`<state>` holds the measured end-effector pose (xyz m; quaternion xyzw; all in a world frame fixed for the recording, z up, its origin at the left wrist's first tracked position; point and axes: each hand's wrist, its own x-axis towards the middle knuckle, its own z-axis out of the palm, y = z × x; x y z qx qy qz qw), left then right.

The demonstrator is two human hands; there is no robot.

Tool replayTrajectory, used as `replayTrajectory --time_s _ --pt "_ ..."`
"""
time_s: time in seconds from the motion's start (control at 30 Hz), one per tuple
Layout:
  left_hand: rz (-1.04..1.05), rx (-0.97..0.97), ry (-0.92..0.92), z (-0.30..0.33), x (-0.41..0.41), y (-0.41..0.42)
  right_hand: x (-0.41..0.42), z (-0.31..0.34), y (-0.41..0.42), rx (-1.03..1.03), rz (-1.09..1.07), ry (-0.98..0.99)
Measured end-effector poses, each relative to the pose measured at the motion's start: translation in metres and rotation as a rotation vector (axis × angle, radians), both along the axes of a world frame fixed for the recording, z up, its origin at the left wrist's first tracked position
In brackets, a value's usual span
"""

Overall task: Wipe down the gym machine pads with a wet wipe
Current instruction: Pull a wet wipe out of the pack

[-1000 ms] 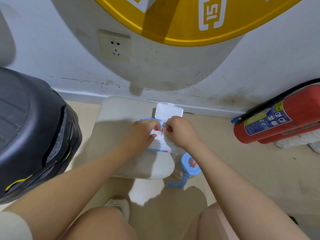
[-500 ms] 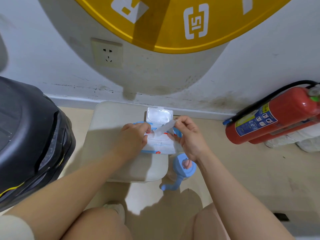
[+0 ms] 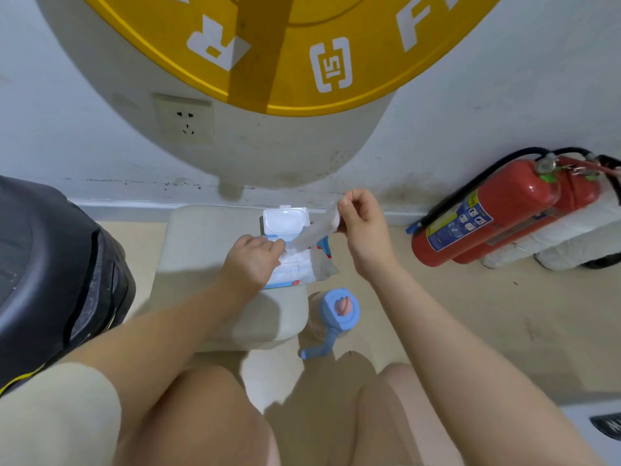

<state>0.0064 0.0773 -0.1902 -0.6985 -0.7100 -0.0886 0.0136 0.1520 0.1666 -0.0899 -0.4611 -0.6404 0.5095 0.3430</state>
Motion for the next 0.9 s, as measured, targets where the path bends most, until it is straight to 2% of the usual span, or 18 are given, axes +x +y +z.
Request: replayTrajectory --time_s 0.07,0.17,0.3,0.37,0.47,0.53,0.6,0.7,0.77,0.83,0.9 --pt "0.011 -0.077 0.032 0.006 0.002 0.005 -0.002 0.014 0.005 0.020 0.012 0.007" --pt "0.027 -0.083 0.043 0.003 0.002 0.009 0.001 0.025 0.012 0.048 -0.016 0.015" --pt "0.028 -0.073 0.031 0.008 0.003 0.008 0.004 0.019 0.013 -0.048 -0.124 0.023" --pt "0.032 -0.109 -0.019 0.004 0.002 0.009 0.005 0.006 0.010 -0.052 -0.064 -0.141" --pt "0.078 -0.106 -0.163 -0.003 -0.001 0.007 0.008 -0.023 0.003 0.121 0.215 -0.573" --pt "0.112 -0.088 -0.238 -0.006 -0.003 0.004 0.007 -0.039 0.001 0.258 0.372 -0.731" --pt "0.096 0.003 -0.294 -0.011 -0.004 0.001 0.002 -0.043 0.001 0.261 0.448 -0.818" --pt "0.071 0.052 -0.241 -0.011 -0.006 0.001 -0.002 -0.050 0.004 0.252 0.544 -1.108" --pt "0.056 0.037 -0.194 -0.008 -0.004 0.004 -0.003 -0.050 0.005 0.296 0.547 -1.227" --pt "0.052 0.020 -0.132 -0.005 -0.003 0.007 -0.003 -0.046 0.009 0.268 0.471 -1.184" --pt "0.030 0.022 -0.076 -0.007 -0.003 0.008 0.000 -0.039 0.015 0.182 0.368 -0.972"
